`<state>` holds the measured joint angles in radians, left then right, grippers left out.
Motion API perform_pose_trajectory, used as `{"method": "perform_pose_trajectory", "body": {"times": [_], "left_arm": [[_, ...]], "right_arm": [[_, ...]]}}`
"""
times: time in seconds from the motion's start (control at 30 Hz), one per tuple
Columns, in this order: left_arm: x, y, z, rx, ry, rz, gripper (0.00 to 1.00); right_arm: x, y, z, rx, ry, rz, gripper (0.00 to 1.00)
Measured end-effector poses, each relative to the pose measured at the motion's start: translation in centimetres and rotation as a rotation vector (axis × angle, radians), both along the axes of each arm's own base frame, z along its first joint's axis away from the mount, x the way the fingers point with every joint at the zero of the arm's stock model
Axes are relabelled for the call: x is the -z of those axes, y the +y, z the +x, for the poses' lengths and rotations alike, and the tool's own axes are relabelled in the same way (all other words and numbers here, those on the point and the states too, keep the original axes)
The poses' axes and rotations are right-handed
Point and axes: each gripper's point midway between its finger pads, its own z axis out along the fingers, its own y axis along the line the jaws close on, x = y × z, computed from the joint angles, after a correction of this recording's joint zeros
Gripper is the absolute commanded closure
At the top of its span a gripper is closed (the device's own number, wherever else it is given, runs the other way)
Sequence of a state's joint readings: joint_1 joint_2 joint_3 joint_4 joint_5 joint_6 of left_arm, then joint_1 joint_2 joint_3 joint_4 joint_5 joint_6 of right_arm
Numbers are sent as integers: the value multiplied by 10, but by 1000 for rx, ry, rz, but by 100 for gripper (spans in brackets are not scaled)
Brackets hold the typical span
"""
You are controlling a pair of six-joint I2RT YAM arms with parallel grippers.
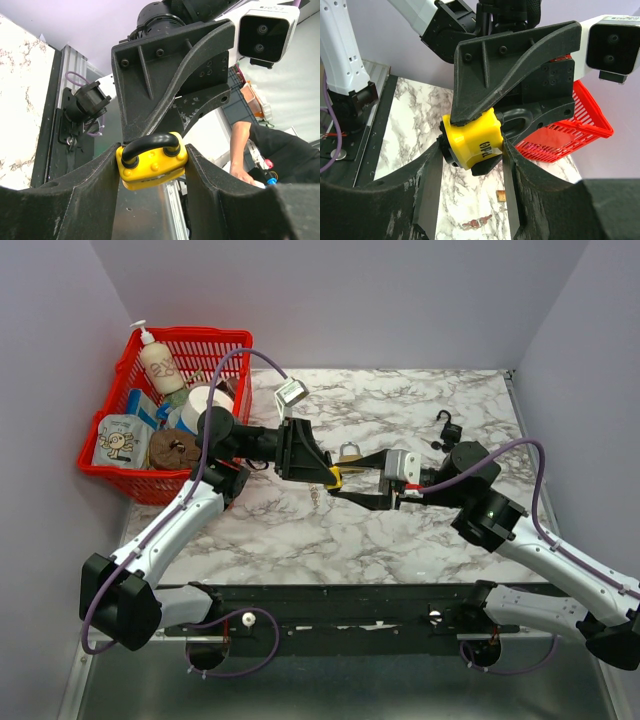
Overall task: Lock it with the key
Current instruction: Place the lock at the center of the board.
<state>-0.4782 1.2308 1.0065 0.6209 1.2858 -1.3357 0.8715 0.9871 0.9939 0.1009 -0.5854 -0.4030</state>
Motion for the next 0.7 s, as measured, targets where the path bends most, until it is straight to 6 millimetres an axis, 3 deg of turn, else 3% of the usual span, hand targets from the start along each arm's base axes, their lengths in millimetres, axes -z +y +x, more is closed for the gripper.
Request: {"method": "perform_pose_trajectory", "body": {"times": [0.03,0.2,0.3,0.33,0.4,0.5,0.63,0.7], "left_arm": [[0,0,0,0,0,0,100],[1,0,0,-15,3,4,100],[5,0,1,-39,24,12,100],[6,0,2,-48,29,14,100],[11,0,6,-71,49,28,100],[19,0,16,-126,63,58,100],[34,0,43,-278,21,152,100],[44,3,61,-386,-8,223,100]], "right_arm": [[0,0,0,0,0,0,87],[2,1,2,8,23,-3,91],[5,1,4,23,59,-8,77],[7,1,5,27,71,-13,66],[11,1,8,44,94,-22,56],[19,0,14,82,123,-40,33],[24,-7,27,174,170,-35,11],[25,-15,31,219,184,-24,7]]}}
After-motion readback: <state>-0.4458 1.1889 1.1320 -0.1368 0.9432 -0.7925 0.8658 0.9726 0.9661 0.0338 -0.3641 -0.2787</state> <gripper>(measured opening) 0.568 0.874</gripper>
